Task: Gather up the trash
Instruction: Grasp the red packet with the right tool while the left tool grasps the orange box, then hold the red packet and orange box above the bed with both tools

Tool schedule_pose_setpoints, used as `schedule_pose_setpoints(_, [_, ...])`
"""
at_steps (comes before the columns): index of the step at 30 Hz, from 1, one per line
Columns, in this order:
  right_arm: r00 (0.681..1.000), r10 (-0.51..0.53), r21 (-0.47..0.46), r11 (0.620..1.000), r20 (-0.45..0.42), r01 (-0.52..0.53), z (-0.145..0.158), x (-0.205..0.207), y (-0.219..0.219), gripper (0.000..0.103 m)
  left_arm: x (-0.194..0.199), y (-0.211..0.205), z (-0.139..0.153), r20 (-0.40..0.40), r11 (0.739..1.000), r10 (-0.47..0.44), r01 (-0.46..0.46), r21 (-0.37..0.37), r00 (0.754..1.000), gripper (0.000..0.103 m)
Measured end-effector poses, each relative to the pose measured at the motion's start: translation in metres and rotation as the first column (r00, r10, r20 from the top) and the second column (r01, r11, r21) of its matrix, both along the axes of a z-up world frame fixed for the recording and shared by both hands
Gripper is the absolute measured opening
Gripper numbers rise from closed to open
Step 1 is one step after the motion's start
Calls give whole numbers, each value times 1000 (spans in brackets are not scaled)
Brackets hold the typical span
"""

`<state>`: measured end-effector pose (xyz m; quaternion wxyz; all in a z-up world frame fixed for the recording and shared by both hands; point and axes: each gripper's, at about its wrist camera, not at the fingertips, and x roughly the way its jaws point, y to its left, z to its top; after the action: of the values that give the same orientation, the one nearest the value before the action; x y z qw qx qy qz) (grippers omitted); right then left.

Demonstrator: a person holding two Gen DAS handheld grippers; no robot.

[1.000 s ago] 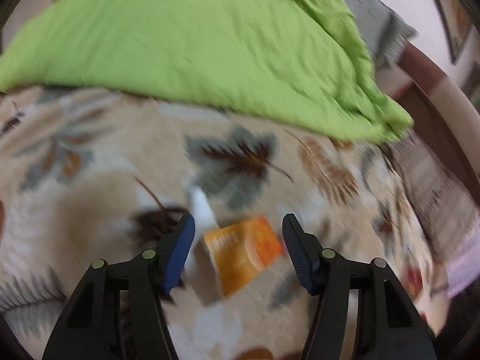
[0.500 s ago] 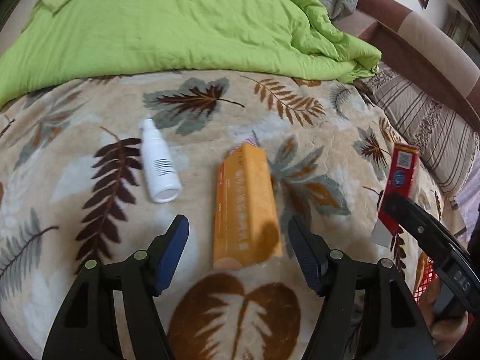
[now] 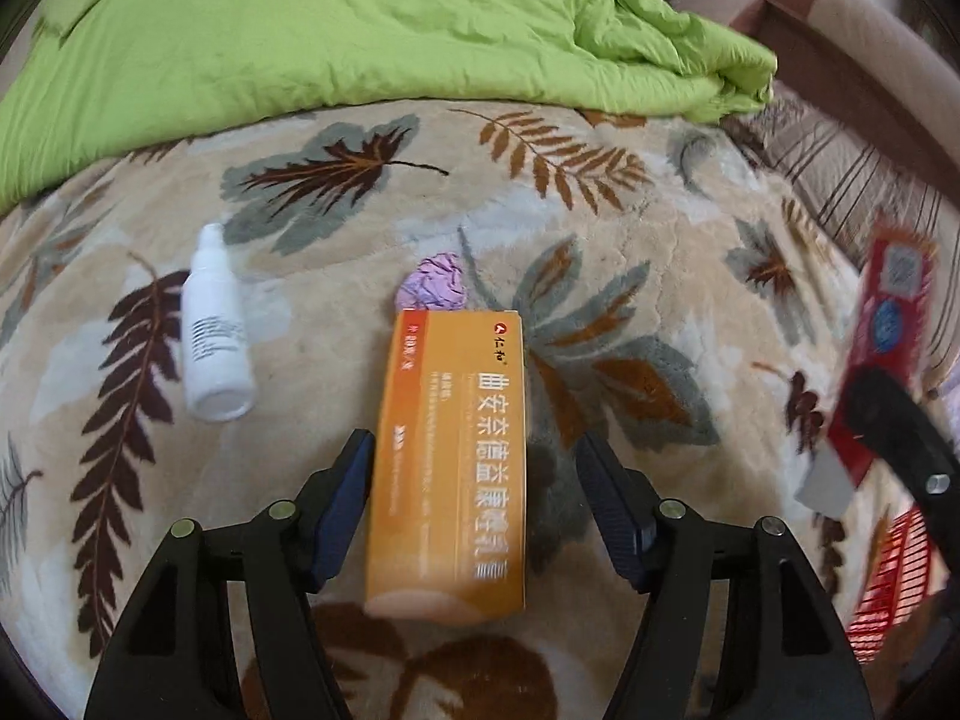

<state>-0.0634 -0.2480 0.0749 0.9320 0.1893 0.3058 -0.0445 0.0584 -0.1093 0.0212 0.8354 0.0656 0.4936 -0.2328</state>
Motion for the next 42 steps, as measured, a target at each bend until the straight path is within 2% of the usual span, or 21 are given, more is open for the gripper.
schedule_pose_setpoints(1, [1000,-1,0,1000,0,1,0,0,0,56,1,-1,-3,-3,1000,4,-4,8,1000,47])
schedule_pose_setpoints(2, [1000,-1,1,1000,0,1,0,0,0,56,1,-1,-5,-3,1000,9,-9,12,1000,45])
schedule_pose_setpoints(7, [1000,3,-11,1000,-6,-3,1,0,1,56,-13,10,-3,26,999,48,-48,-12,999,44])
schedule_pose_setpoints(13, [1000,17,-40,999,-8,-17,4,-5,10,56,-58,47,15,77,993,107,-104,-50,991,44])
schedule_pose_setpoints(21, [991,134,-61,989,-16,-135,5,-17,37,56,-136,107,56,224,972,233,-219,-85,946,45])
schedule_pose_setpoints(24, [981,192,-70,979,-14,-193,6,-32,48,56,-165,124,63,291,964,265,-254,-77,919,45])
schedule_pose_setpoints(27, [968,250,-80,965,-24,-251,4,-51,57,56,-186,138,64,352,949,312,-305,-77,882,45])
schedule_pose_setpoints(29, [962,273,-69,959,-17,-274,4,-62,59,56,-191,141,63,381,941,332,-329,-74,863,45])
schedule_pose_setpoints(34, [952,306,-108,947,17,-302,12,-79,69,56,-190,145,60,397,929,363,-362,-79,843,45])
schedule_pose_setpoints(40, [946,325,-148,935,-2,-322,9,-76,77,56,-186,140,49,399,934,344,-355,-48,850,45])
schedule_pose_setpoints(42, [945,327,-146,934,-10,-325,6,-74,77,56,-185,140,48,411,933,342,-356,-43,845,45])
